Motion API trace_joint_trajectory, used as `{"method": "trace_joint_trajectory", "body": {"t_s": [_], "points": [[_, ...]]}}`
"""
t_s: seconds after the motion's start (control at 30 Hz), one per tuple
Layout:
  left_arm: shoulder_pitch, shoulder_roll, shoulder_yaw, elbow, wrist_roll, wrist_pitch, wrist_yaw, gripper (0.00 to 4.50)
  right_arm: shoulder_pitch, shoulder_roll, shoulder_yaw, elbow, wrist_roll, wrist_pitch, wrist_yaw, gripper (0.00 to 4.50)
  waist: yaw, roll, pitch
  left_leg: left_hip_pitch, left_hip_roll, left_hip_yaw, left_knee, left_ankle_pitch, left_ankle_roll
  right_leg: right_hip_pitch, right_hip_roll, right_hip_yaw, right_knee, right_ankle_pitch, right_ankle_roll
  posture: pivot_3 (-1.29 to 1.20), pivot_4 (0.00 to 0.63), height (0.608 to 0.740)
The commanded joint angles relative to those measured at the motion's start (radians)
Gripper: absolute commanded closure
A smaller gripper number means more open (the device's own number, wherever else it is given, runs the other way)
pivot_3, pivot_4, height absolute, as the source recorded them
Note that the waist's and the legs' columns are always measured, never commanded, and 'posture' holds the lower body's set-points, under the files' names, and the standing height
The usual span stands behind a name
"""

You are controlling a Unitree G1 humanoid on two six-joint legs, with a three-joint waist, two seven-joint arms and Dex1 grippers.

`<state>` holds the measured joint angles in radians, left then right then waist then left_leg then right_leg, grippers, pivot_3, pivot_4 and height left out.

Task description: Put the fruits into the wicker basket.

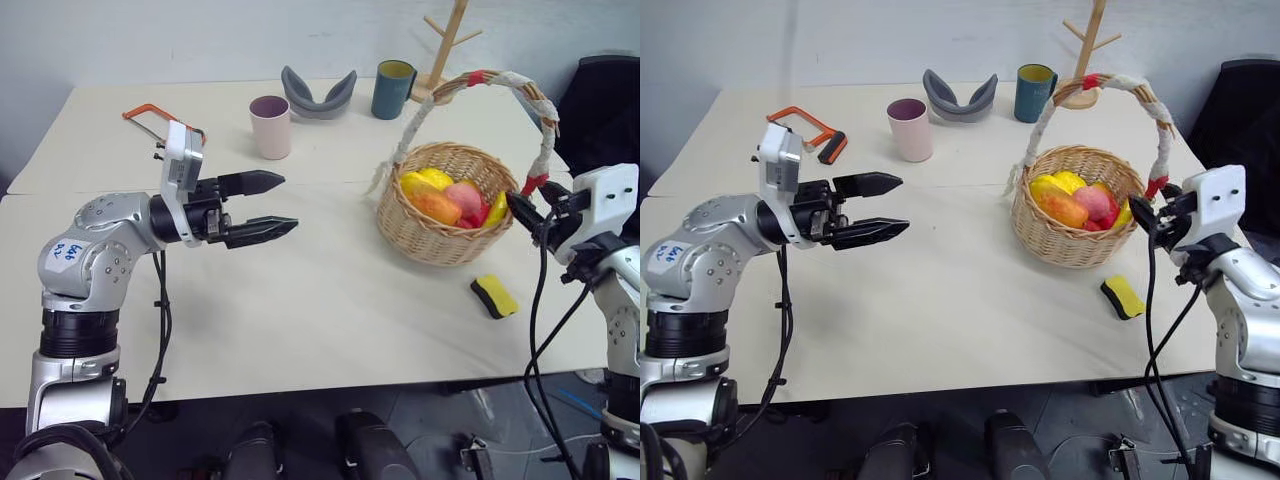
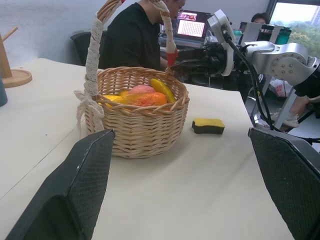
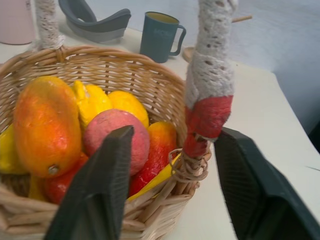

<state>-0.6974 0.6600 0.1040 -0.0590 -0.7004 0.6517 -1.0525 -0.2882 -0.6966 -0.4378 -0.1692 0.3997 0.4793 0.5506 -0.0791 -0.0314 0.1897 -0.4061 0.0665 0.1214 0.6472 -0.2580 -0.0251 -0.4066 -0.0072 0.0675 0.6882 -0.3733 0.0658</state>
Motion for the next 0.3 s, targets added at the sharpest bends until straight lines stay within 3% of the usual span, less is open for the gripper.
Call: {"method": "trace_joint_trajectory", "body": {"t_s": [0.03,0.1,0.2,0.3], "points": [[-0.015,0.014,0.019,0.011,-0.003,-0.024,-0.034,0.00,0.088,-0.122,-0.212,-0.117,0.137,0.112,0.108,0.80,0.010,0.001,0.001,0.000,0.000,0.000,0.000,0.000,0.000,0.000,0.000,0.000,0.000,0.000,0.000,0.00,0.150,0.740],[-0.007,0.023,0.014,0.019,0.017,-0.046,-0.047,0.00,0.187,-0.198,-0.316,-0.150,0.225,0.224,0.205,0.14,0.022,0.001,0.001,0.000,0.000,0.000,0.000,0.000,0.000,0.000,0.000,0.000,0.000,0.000,0.000,0.00,0.150,0.740],[0.003,0.030,0.000,0.039,0.059,-0.099,-0.062,0.00,0.326,-0.281,-0.472,-0.174,0.315,0.332,0.338,0.06,0.026,0.001,0.001,0.004,0.000,-0.003,0.000,0.000,0.001,0.008,0.001,-0.002,-0.005,0.000,0.000,0.00,0.150,0.740],[-0.003,0.028,0.001,0.059,0.057,-0.099,-0.080,0.00,0.396,-0.331,-0.605,-0.140,0.339,0.404,0.380,0.06,0.024,0.001,0.001,0.011,0.000,-0.004,0.000,-0.003,0.004,0.019,0.000,-0.003,-0.010,0.000,0.001,0.00,0.150,0.740]]}}
